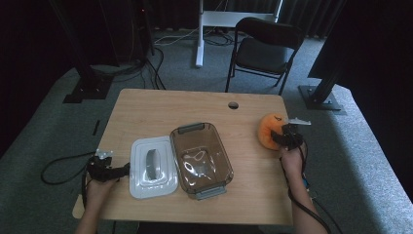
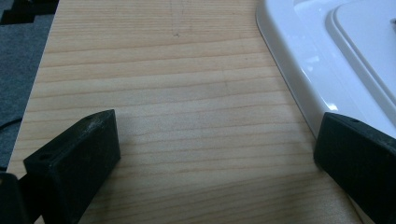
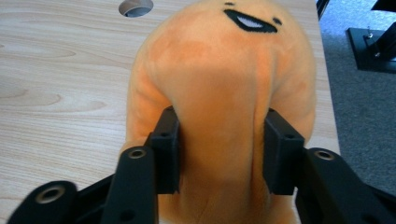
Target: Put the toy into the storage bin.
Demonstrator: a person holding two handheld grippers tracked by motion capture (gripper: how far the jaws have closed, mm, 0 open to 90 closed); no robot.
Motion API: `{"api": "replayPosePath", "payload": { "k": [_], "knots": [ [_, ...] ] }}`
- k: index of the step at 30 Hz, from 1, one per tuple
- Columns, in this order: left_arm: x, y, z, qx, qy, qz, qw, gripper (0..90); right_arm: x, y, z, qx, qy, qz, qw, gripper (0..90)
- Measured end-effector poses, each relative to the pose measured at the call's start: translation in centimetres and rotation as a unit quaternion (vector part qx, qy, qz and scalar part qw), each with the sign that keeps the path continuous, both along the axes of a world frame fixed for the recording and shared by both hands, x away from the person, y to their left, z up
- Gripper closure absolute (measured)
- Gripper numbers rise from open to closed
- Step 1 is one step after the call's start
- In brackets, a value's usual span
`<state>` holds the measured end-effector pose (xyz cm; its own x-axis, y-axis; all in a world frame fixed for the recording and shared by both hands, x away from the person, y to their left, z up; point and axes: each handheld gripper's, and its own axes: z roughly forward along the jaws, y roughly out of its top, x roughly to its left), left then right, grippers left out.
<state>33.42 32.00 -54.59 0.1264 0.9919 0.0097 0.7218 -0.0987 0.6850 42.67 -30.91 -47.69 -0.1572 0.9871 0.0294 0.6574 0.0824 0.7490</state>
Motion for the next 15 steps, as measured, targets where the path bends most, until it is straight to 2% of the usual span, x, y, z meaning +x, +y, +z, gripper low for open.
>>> {"api": "replayPosePath", "payload": {
  "k": [4, 15],
  "knots": [
    [0.0, 0.0, 0.0, 0.0, 0.0, 0.0, 1.0, 0.7, -0.2, 0.3, 0.3, -0.008, 0.0, 0.006, 0.9999, 57.9],
    [0.0, 0.0, 0.0, 0.0, 0.0, 0.0, 1.0, 0.7, -1.4, 0.6, 2.0, 0.0, -0.016, 0.029, 0.9995, 58.9]
  ]
}}
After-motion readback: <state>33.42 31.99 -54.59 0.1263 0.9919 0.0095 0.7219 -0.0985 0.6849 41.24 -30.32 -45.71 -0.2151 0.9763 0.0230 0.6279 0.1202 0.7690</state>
